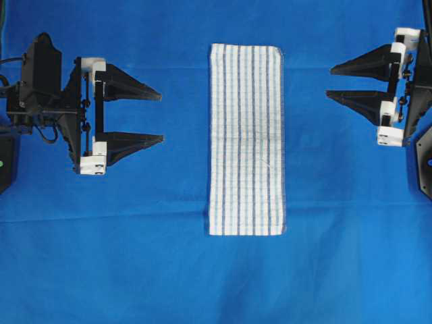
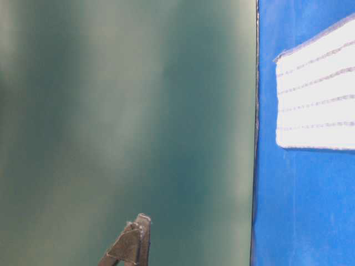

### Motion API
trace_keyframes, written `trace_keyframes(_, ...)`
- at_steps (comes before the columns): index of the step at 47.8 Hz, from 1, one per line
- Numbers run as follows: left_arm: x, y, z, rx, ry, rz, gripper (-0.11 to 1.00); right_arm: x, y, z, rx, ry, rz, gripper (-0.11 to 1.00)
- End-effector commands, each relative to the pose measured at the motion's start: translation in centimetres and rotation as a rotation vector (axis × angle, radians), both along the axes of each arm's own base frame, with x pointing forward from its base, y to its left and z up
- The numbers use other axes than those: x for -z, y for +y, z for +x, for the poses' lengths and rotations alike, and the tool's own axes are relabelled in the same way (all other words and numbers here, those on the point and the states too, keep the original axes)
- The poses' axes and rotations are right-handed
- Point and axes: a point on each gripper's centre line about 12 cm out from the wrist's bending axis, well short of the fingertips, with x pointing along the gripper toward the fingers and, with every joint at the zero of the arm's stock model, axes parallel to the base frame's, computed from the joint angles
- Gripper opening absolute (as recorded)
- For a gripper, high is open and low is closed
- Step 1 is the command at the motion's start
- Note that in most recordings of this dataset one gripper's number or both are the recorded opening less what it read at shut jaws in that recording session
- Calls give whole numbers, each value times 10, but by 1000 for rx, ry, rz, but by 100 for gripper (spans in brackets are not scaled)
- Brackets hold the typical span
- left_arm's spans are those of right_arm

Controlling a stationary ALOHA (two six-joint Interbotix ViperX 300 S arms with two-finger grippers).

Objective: Fold the blue towel.
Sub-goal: 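Lay the strip down, open both grippers and pull them outward, then move both grippers to the strip's top corners and pinch them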

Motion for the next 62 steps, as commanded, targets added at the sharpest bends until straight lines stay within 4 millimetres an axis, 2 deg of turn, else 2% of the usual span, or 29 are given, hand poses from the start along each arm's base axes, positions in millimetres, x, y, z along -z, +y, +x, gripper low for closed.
trace_keyframes(1,-6,1,4,-3,-21,3,83,-6,-1,2,0,-19,-1,53)
trace_keyframes(16,-5,9,6,-28,-17,3,83,-5,-4,2,15,-16,0,53)
trace_keyframes(22,-3,21,17,-64,-1,5,83,-3,-16,2,62,-4,2,53)
trace_keyframes(28,4,44,32,-123,28,4,83,6,-36,3,140,36,17,54)
trace_keyframes(33,21,68,45,-184,77,-4,84,17,-54,6,196,70,36,59)
trace_keyframes(40,42,96,59,-248,134,-18,88,36,-81,20,249,151,58,66)
trace_keyframes(49,74,133,71,-326,203,-40,93,68,-117,45,288,262,95,66)
trace_keyframes(62,119,168,88,-385,287,-67,93,119,-154,76,295,370,143,66)
